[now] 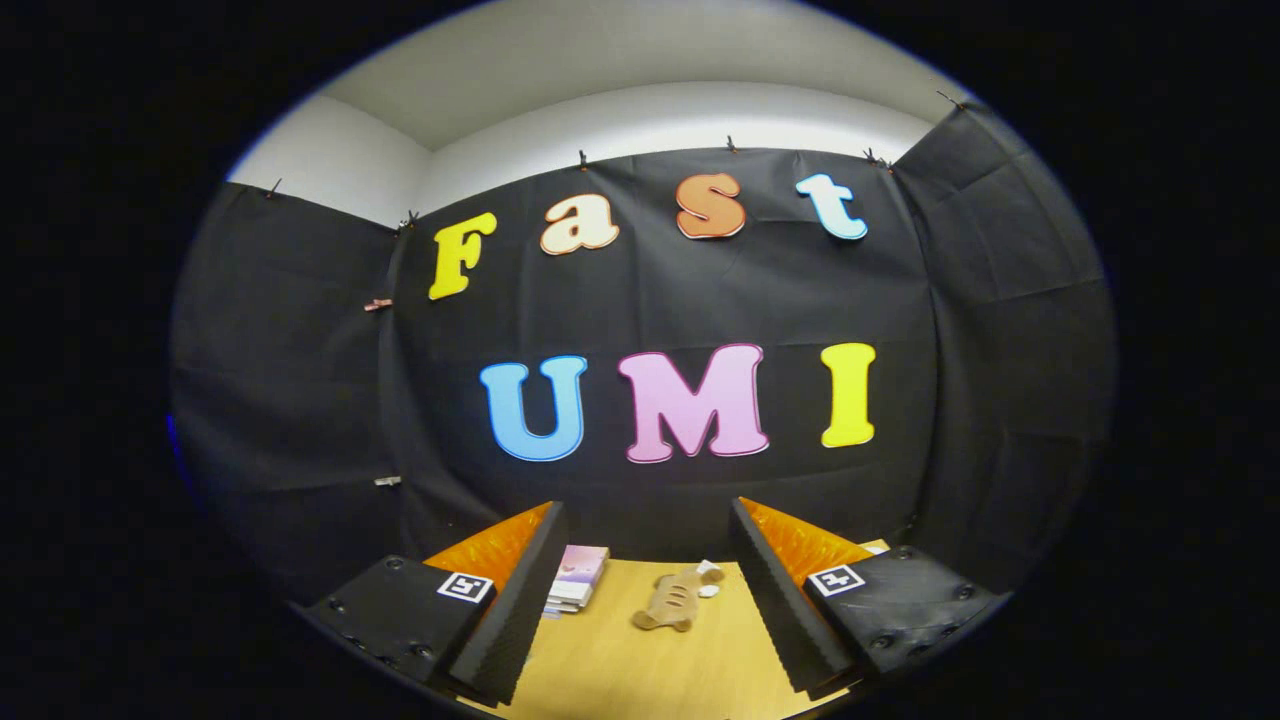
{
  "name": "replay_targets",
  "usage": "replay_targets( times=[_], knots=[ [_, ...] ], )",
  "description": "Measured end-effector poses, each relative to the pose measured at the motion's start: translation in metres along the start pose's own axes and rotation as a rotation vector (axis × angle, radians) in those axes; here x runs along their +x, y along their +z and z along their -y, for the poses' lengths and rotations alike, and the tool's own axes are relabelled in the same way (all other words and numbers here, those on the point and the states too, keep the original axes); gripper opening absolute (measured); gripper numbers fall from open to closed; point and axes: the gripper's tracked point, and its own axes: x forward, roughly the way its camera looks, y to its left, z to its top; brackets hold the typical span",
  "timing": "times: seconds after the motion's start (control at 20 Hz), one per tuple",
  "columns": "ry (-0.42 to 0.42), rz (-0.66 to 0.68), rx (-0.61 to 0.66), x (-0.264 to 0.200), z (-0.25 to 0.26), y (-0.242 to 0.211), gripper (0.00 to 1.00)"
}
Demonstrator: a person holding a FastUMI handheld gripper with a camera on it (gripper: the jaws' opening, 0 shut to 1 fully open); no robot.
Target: Open the storage box then place both shoes into the box .Put the left shoe in first, then the right shoe, with the right side of both shoes facing outward in a uniform manner.
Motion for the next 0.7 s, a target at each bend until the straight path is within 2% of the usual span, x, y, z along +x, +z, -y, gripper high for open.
replay_targets(
  times=[0.1, 0.4, 0.7],
  knots=[
    [-0.005, -0.020, 0.012, -0.002, 0.007, -0.005, 0.98],
    [-0.098, -0.114, -0.026, -0.013, 0.035, -0.036, 0.98],
    [-0.138, -0.134, 0.033, -0.026, 0.031, -0.047, 0.98]
  ],
)
